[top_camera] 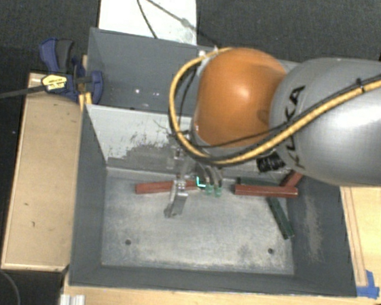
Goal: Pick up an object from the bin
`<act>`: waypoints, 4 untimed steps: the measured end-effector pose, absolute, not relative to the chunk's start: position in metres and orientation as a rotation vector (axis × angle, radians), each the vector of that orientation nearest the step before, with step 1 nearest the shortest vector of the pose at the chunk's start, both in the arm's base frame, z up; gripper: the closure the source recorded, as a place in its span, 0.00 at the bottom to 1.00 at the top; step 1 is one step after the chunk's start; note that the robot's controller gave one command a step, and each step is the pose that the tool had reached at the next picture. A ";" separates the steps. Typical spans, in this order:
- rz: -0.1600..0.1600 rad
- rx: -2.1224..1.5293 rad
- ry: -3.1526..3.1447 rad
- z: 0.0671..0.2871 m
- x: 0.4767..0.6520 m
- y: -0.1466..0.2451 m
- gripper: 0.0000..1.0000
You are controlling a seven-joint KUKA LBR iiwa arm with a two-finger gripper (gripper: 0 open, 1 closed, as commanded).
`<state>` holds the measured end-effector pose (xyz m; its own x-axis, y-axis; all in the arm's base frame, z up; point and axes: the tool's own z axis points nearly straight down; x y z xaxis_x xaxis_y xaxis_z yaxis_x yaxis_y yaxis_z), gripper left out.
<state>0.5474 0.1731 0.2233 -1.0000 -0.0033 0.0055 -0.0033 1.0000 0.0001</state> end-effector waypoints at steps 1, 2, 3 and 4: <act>0.001 0.115 -3.136 0.066 0.567 0.168 0.00; 0.005 0.154 -3.145 0.071 0.594 0.097 0.00; -0.007 -0.193 -3.137 0.071 0.576 0.171 0.00; -0.004 -0.205 -3.141 0.072 0.578 0.168 1.00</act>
Offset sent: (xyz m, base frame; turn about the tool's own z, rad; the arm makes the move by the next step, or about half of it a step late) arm 0.0200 -0.0050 -0.1533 -0.0710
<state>0.5781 0.1679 0.0725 -0.9915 0.1297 -0.0063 0.1297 0.9916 0.0032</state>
